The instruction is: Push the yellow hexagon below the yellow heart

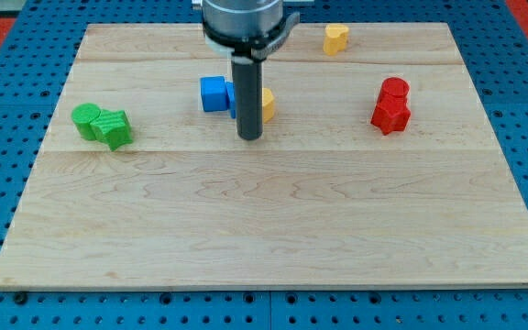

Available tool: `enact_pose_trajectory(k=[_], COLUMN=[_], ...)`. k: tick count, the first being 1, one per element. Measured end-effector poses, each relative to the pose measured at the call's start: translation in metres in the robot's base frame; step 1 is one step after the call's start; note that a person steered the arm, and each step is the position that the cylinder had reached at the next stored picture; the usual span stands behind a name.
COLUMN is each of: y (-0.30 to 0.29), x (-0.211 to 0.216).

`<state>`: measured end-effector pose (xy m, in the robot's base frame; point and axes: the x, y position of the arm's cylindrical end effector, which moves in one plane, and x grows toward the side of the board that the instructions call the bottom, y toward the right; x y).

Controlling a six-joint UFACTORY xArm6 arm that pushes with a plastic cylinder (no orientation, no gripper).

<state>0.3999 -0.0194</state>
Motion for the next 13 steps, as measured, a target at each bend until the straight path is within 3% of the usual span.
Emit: enact_pose_trajectory(k=[1, 2, 3, 4, 5, 6, 7, 9, 10, 11, 13], y=[0.015, 0.058, 0.074, 0.053, 0.043, 0.003, 0.008, 0.108, 0.129, 0.125, -0.008], x=[-0.048, -0.058, -0.102, -0.105, -0.066, -0.104, -0.138, -0.138, -0.138, -0.11, -0.09])
